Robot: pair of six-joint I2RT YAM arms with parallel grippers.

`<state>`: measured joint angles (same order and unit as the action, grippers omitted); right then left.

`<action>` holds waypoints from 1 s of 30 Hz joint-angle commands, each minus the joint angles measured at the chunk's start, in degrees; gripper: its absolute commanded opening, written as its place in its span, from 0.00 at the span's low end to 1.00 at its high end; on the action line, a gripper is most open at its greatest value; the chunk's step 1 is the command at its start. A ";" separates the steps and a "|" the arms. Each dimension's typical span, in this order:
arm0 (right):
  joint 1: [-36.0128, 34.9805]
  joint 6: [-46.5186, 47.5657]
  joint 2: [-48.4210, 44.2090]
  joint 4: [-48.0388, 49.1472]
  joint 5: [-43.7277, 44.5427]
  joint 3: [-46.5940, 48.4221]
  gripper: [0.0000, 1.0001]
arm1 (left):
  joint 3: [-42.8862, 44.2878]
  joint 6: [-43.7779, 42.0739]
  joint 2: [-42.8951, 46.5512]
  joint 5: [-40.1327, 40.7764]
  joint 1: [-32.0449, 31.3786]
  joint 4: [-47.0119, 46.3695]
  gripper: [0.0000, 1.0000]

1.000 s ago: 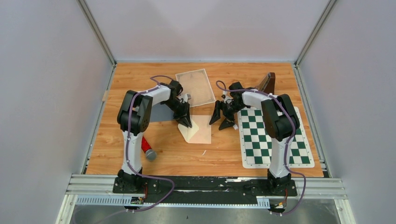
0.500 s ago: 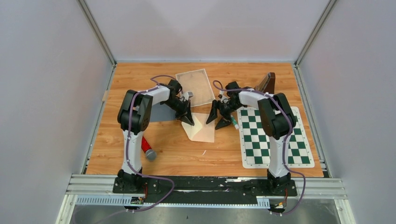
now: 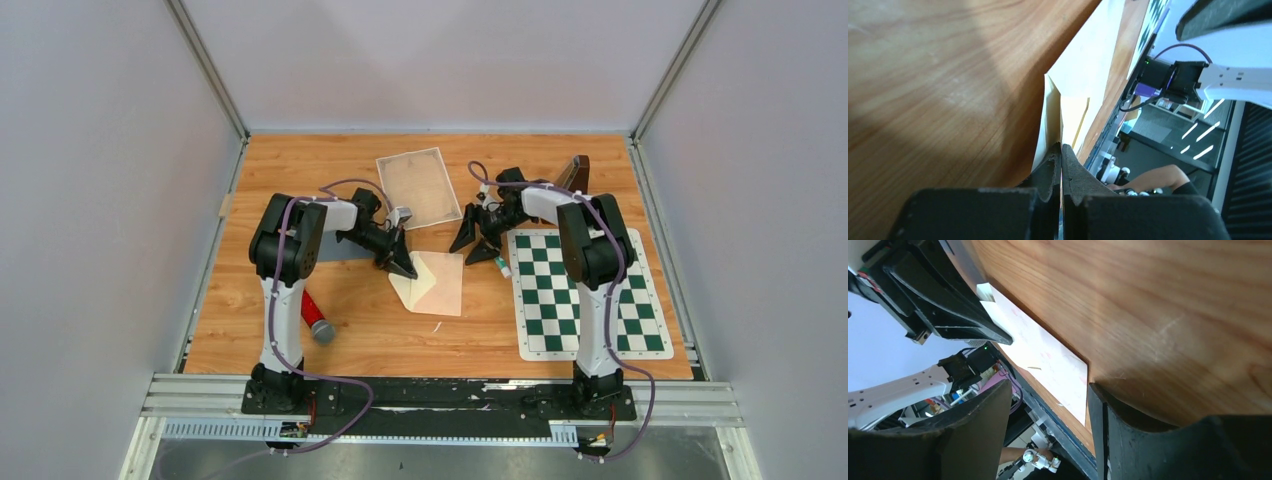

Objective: Place the letter into the envelope and seal it
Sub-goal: Place the letter in the envelope.

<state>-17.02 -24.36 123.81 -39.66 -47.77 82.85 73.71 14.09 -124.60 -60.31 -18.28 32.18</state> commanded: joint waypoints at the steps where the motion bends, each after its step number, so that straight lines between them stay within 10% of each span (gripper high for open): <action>1: 0.27 6.69 4.20 4.63 2.52 1.17 0.57 | -1.04 -7.49 2.15 -5.73 0.06 -1.53 0.00; 13: 1.81 12.36 2.47 6.21 -1.25 -0.22 0.49 | 3.33 -20.48 -0.21 -4.63 0.13 11.99 0.00; 17: 1.78 15.26 -0.61 5.04 -0.37 -1.19 0.50 | 3.83 -17.37 -0.35 -1.60 0.10 9.86 0.03; 22: 1.70 16.96 -3.36 2.07 1.25 -3.00 0.49 | 6.05 -7.49 0.65 12.91 0.52 8.61 0.32; 30: 0.36 15.67 -6.23 2.18 0.74 -4.75 0.48 | 5.79 -5.07 4.15 17.65 0.71 10.02 0.31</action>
<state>-15.92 -9.93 120.62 -37.67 -48.69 78.67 78.63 8.05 -122.83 -50.43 -18.17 42.50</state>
